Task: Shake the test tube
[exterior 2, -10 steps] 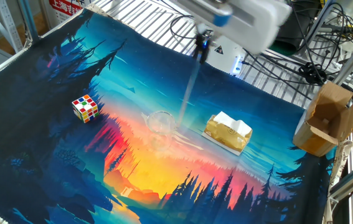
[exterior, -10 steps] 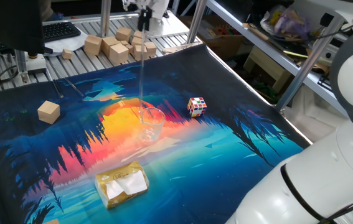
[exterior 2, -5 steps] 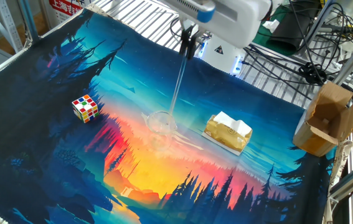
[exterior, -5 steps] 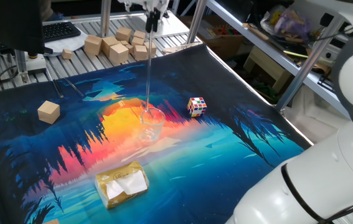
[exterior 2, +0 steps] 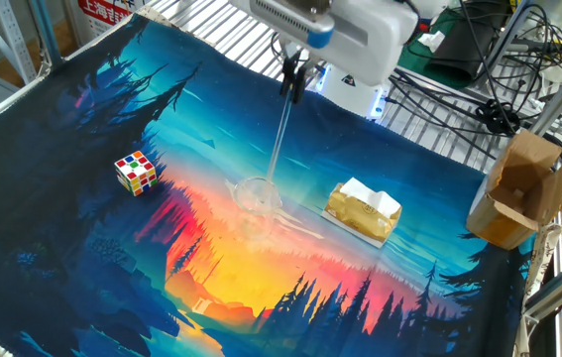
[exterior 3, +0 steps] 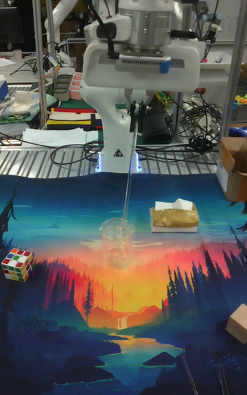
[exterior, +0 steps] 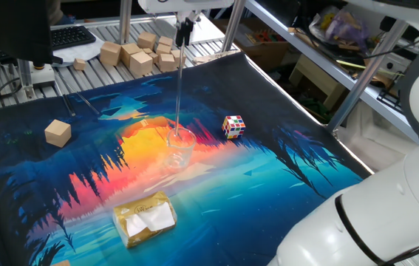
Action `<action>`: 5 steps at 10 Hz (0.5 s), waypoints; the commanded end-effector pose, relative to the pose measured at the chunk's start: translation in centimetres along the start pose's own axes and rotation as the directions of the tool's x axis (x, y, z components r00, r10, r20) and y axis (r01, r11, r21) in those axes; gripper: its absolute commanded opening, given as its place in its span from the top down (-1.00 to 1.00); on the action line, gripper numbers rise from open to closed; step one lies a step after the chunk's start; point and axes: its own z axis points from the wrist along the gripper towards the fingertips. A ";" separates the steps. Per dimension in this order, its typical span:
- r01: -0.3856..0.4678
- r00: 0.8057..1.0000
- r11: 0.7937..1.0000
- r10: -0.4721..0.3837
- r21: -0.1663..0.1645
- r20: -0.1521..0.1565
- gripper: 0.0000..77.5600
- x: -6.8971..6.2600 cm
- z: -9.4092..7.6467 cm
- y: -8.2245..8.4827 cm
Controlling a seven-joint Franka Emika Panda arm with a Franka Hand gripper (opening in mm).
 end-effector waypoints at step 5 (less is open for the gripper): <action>0.011 1.000 1.000 -0.011 -0.003 0.023 0.97 0.4 2.3 0.2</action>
